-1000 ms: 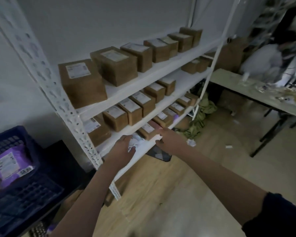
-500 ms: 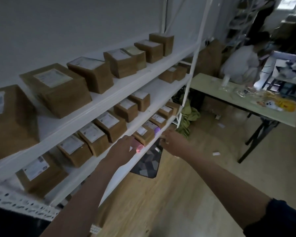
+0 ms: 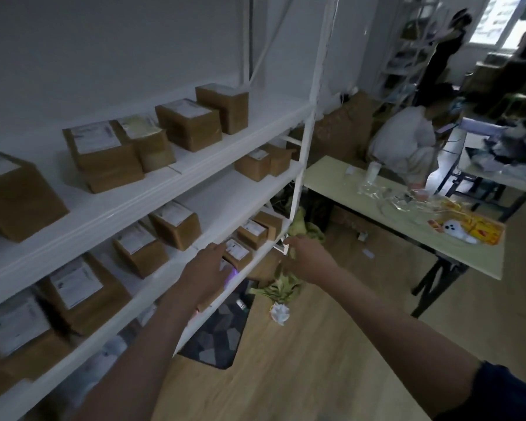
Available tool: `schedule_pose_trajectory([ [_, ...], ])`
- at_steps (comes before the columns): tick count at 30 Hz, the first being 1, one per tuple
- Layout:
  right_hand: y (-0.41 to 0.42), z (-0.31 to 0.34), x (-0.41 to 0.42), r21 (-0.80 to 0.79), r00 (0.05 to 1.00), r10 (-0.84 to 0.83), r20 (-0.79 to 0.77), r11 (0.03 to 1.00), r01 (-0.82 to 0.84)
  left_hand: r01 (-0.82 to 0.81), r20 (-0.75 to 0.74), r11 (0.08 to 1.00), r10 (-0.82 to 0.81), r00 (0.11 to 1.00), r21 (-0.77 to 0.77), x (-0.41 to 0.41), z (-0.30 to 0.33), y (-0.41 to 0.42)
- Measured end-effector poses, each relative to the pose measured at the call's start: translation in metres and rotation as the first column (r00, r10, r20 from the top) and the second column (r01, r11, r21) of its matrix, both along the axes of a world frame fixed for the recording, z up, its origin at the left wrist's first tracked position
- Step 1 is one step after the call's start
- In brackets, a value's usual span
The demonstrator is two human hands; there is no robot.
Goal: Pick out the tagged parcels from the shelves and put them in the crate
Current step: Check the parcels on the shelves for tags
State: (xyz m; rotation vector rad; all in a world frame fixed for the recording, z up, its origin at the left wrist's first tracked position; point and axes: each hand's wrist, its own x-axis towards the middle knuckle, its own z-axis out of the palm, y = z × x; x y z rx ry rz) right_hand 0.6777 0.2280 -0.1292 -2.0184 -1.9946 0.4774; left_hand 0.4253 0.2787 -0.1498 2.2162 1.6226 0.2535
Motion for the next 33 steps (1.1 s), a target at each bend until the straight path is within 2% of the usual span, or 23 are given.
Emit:
schedule_pose_trajectory([
  [4, 0.057, 0.007, 0.069, 0.000, 0.998, 0.056, 0.026, 0.998, -0.056, -0.011, 0.114, 0.999, 0.007, 0.993, 0.034, 0.058, -0.001, 0.039],
  [7, 0.097, 0.017, 0.107, -0.006, 0.997, 0.072, 0.003, 0.997, -0.072, -0.044, 0.088, 0.998, 0.040, 0.995, 0.044, 0.096, -0.004, 0.067],
  [11, 0.156, 0.013, 0.139, -0.039, 0.990, 0.137, -0.015, 0.990, -0.137, -0.084, 0.038, 0.996, 0.085, 0.996, -0.039, 0.132, -0.014, 0.112],
  [18, 0.282, -0.003, 0.169, -0.091, 0.972, 0.232, -0.020, 0.968, -0.233, -0.100, -0.022, 0.994, 0.100, 0.995, -0.038, 0.171, -0.036, 0.210],
  [22, 0.347, -0.006, 0.183, -0.134, 0.952, 0.305, 0.007, 0.944, -0.301, -0.138, 0.003, 0.990, 0.138, 0.990, -0.035, 0.182, -0.040, 0.267],
  [30, 0.484, -0.013, 0.206, -0.117, 0.928, 0.371, 0.034, 0.924, -0.365, -0.305, -0.024, 0.940, 0.305, 0.952, -0.154, 0.207, -0.052, 0.346],
  [33, 0.531, -0.020, 0.205, -0.106, 0.897, 0.430, 0.097, 0.901, -0.421, -0.400, -0.035, 0.897, 0.401, 0.915, -0.189, 0.217, -0.061, 0.373],
])
